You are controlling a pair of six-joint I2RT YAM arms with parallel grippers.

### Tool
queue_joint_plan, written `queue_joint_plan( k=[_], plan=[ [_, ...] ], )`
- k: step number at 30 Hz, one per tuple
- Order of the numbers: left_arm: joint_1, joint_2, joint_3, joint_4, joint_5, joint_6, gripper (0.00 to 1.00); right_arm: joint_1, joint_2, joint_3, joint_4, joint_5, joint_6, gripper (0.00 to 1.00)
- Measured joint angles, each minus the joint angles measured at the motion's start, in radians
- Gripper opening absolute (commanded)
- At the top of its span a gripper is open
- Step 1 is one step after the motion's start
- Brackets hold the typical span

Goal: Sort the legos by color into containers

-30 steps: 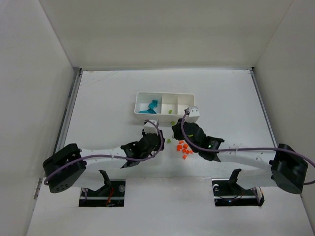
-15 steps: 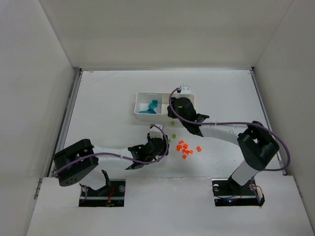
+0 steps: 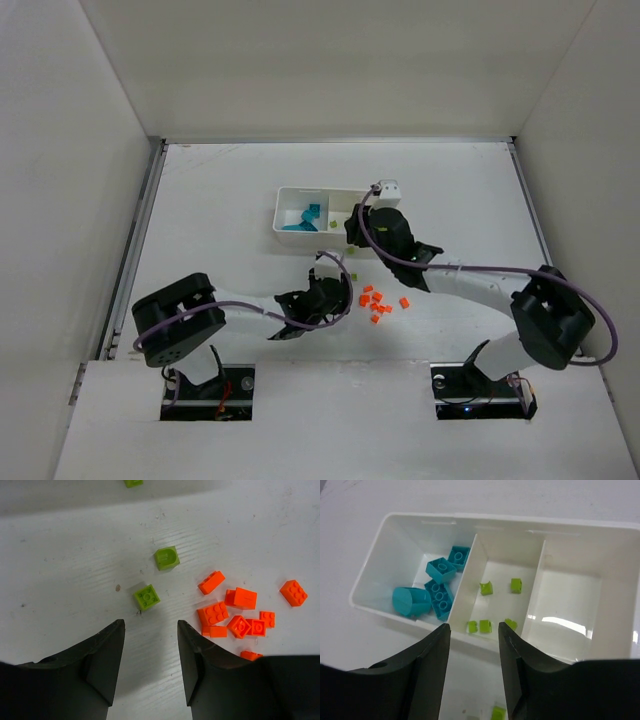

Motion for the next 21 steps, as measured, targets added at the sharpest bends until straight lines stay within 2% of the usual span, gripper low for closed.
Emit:
queue_joint_plan(
  k=[8, 12, 16, 21],
  plan=[
    [0.008, 0.091, 0.064, 0.008, -0.018, 0.026, 0.38, 0.061, -0.182, -0.21, 0.016, 0.031, 0.048, 0.49],
    [0.014, 0.129, 0.095, 0.018, -0.035, 0.034, 0.32, 0.091, -0.271, -0.304, 0.015, 0.048, 0.084, 0.49],
    [0.014, 0.147, 0.112, 0.015, -0.052, 0.041, 0.2, 0.102, -0.339, -0.373, 0.016, 0.061, 0.117, 0.49],
    [0.013, 0.127, 0.114, -0.025, -0.068, 0.059, 0.17, 0.102, -0.391, -0.45, 0.013, 0.071, 0.168, 0.48]
  ],
)
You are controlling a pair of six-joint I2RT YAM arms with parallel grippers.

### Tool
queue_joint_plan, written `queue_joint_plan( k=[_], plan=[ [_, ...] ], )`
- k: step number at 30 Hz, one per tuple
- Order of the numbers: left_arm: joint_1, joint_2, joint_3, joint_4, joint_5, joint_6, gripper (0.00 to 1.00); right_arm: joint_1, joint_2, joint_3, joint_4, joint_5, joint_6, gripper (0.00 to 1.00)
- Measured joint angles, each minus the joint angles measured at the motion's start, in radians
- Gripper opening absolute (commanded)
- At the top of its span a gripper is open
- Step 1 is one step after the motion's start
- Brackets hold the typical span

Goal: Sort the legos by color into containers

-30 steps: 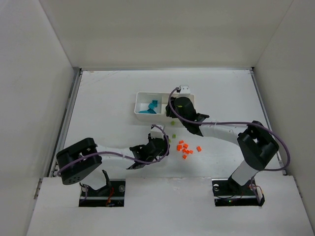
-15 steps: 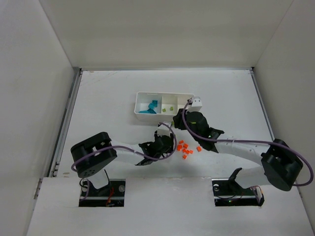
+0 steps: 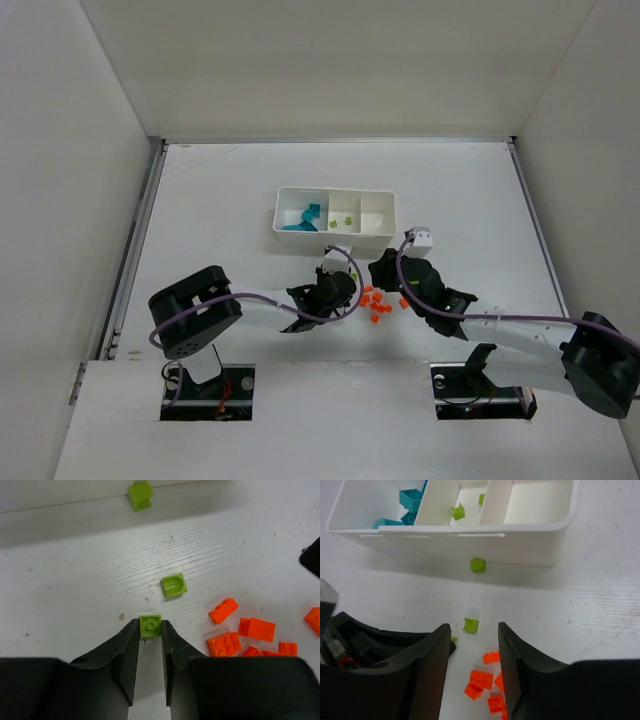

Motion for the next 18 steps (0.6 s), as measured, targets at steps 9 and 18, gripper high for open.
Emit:
queue_joint_plan(
  k=[9, 18],
  plan=[
    [0.079, -0.241, 0.081, -0.048, -0.027, 0.103, 0.18, 0.053, 0.005, -0.047, -0.003, 0.019, 0.073, 0.46],
    [0.227, -0.031, 0.327, 0.018, 0.001, 0.193, 0.2, 0.101, 0.023, -0.047, -0.002, 0.035, 0.084, 0.47]
  ],
)
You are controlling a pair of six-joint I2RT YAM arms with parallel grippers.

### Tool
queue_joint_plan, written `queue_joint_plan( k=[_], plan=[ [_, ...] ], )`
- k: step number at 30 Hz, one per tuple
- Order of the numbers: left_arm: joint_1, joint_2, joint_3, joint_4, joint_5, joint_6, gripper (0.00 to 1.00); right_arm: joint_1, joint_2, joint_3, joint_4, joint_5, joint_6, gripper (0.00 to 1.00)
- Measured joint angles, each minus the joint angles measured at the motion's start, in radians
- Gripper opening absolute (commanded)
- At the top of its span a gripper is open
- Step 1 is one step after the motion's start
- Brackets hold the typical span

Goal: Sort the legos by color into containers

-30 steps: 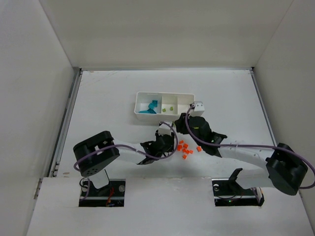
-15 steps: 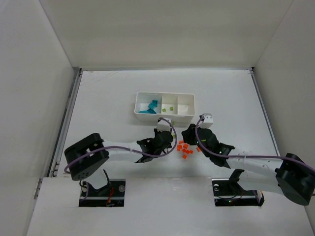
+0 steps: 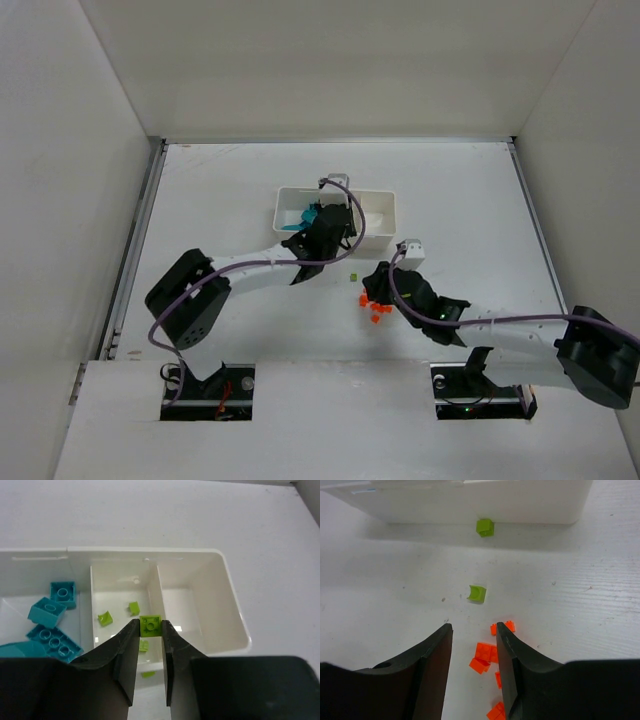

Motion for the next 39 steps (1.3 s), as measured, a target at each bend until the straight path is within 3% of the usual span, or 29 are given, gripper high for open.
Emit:
queue_joint_plan(
  k=[3, 9, 16, 35, 39],
  plan=[
    [0.037, 0.102, 0.057, -0.003, 0.031, 0.004, 0.23, 0.006, 0.017, 0.0, 0.0, 0.001, 0.0, 0.49],
    [0.074, 0.19, 0.102, -0.02, 0.061, 0.006, 0.41, 0.011, 0.067, 0.005, 0.0, 0.002, -0.001, 0.53],
    [0.074, 0.174, 0.086, -0.015, 0.074, -0.005, 0.41, 0.017, 0.188, 0.066, 0.004, 0.003, -0.002, 0.52],
    [0.037, -0.333, -0.397, -0.067, 0.077, -0.146, 0.38, 0.018, 0.488, 0.24, 0.03, 0.111, -0.057, 0.41],
    [0.032, -0.372, -0.47, -0.077, 0.077, -0.181, 0.38, 0.018, 0.521, 0.267, 0.035, 0.134, -0.068, 0.3]
  ],
)
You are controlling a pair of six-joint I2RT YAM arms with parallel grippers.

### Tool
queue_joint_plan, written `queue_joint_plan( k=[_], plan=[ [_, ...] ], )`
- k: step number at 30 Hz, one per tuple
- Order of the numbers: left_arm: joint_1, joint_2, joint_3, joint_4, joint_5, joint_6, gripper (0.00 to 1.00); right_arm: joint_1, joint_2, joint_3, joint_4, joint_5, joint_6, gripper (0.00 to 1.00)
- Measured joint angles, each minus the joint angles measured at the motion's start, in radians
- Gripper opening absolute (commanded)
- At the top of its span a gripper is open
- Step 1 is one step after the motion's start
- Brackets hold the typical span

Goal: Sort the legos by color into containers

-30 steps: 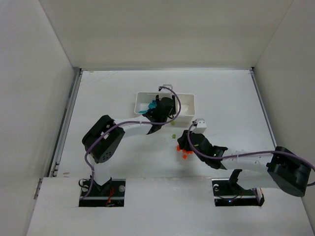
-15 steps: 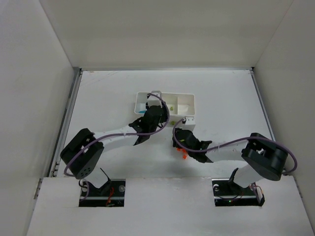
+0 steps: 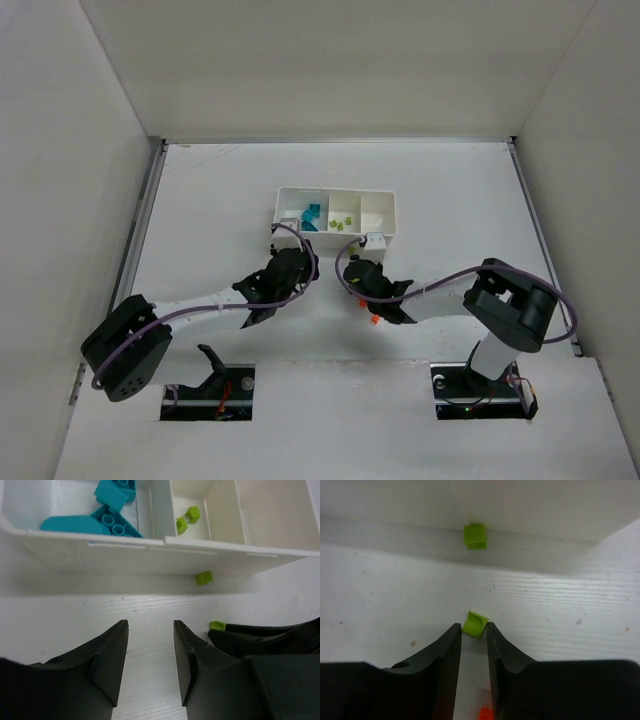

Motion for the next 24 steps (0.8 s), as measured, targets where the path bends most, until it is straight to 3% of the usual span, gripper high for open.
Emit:
queue_joint_plan(
  k=[4, 10, 18, 24],
  plan=[
    [-0.014, 0.0, -0.048, -0.015, 0.007, -0.031, 0.38, 0.0, 0.007, 0.005, -0.001, 0.022, -0.002, 0.22],
    [-0.044, 0.03, -0.058, 0.003, 0.024, -0.055, 0.4, 0.011, -0.015, 0.004, -0.023, 0.038, -0.002, 0.2],
    [-0.061, 0.104, -0.055, 0.064, 0.06, -0.057, 0.41, 0.071, -0.299, 0.005, -0.104, 0.047, -0.021, 0.21],
    [-0.071, 0.214, -0.004, 0.114, 0.084, -0.055, 0.41, -0.04, -0.346, 0.078, -0.092, -0.02, -0.103, 0.21]
  ],
)
